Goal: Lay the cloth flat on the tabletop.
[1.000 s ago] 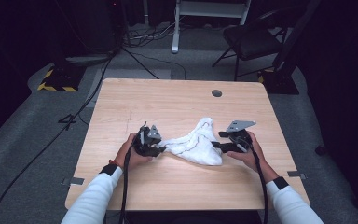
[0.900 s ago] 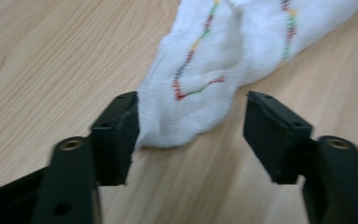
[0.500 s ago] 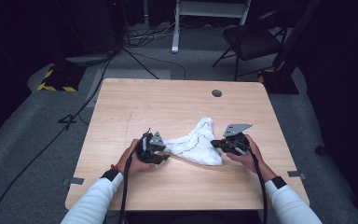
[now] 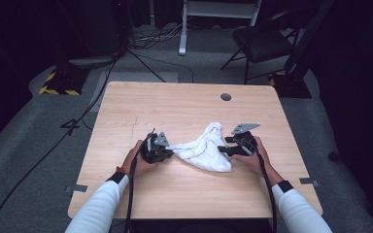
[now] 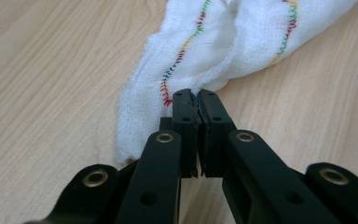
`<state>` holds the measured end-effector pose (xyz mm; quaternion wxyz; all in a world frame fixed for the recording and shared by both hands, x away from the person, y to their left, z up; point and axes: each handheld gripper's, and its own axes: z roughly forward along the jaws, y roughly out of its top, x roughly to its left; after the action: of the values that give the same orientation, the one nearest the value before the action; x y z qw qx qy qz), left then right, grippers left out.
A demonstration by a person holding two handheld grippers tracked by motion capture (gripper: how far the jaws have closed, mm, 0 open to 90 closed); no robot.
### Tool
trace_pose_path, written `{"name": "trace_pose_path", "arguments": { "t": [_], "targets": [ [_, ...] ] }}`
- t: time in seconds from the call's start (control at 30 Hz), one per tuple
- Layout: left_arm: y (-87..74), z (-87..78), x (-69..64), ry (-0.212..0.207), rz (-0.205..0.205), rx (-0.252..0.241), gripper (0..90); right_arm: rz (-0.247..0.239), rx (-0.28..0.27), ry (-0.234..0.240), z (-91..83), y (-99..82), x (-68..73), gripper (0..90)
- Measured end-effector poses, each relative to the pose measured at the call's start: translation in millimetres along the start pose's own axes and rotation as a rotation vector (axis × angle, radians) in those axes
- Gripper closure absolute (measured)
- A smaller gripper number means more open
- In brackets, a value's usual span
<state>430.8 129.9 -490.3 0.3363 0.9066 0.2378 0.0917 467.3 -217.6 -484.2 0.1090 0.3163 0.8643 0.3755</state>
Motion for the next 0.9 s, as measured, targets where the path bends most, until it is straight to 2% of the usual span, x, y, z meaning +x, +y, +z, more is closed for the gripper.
{"name": "trace_pose_path", "arguments": {
  "t": [0.03,0.07,0.1,0.13,0.17,0.2,0.23,0.27,0.4,0.47,0.53,0.57,0.6,0.63,0.67,0.77,0.9],
  "targets": [
    [0.3,0.4,0.7,-0.001,0.006,-0.002,87.1,0.012,0.000,0.006,1.8,0.9,-1.5,47.4],
    [0.3,0.3,1.1,-0.002,0.009,-0.002,87.5,0.012,0.000,0.019,2.9,1.6,-1.3,56.4],
    [0.3,0.3,1.1,-0.002,0.009,-0.002,87.7,0.012,0.000,0.019,2.9,1.6,-1.3,56.4],
    [-0.2,0.1,0.9,0.001,0.000,-0.002,87.8,-0.025,0.014,0.029,4.0,3.0,4.0,65.8],
    [-0.2,0.1,0.9,0.001,0.000,-0.002,87.8,-0.040,0.018,0.020,3.1,3.8,6.4,72.0],
    [0.0,0.0,1.0,0.003,0.006,0.001,87.8,-0.040,0.018,0.020,3.1,3.8,6.4,72.0],
    [0.5,0.1,0.8,0.013,0.020,0.003,87.9,-0.056,0.011,0.012,-1.2,4.8,9.1,79.3],
    [0.8,0.1,0.8,0.019,0.021,0.005,87.9,-0.063,0.005,0.009,-3.1,4.5,9.8,81.6],
    [2.3,1.7,2.7,0.043,0.027,0.006,88.0,-0.096,-0.022,-0.006,-12.9,1.7,13.6,84.7],
    [5.7,3.8,6.8,0.045,0.008,0.009,88.0,-0.103,-0.031,-0.018,-18.0,2.4,14.0,84.7],
    [6.9,4.8,8.7,0.050,0.009,0.011,88.0,-0.099,-0.045,-0.028,-21.1,3.3,14.1,84.4],
    [10.3,9.2,14.7,0.067,0.008,0.002,88.0,-0.100,-0.059,-0.063,-24.5,4.6,14.7,84.4],
    [12.7,10.6,18.7,0.063,-0.009,0.004,88.0,-0.099,-0.062,-0.067,-25.7,4.9,14.8,84.5],
    [12.7,10.6,18.7,0.063,-0.009,0.004,88.0,-0.102,-0.064,-0.071,-26.2,5.0,14.7,84.5],
    [17.3,14.3,24.8,0.081,-0.015,0.001,88.0,-0.101,-0.063,-0.078,-26.3,5.0,14.5,84.6],
    [24.8,22.2,34.4,0.084,-0.029,0.000,88.0,-0.095,-0.060,-0.085,-26.1,4.4,12.7,84.8],
    [31.1,27.3,40.3,0.102,-0.038,-0.002,87.3,-0.075,-0.047,-0.101,-26.2,2.8,9.2,83.4]
  ]
}}
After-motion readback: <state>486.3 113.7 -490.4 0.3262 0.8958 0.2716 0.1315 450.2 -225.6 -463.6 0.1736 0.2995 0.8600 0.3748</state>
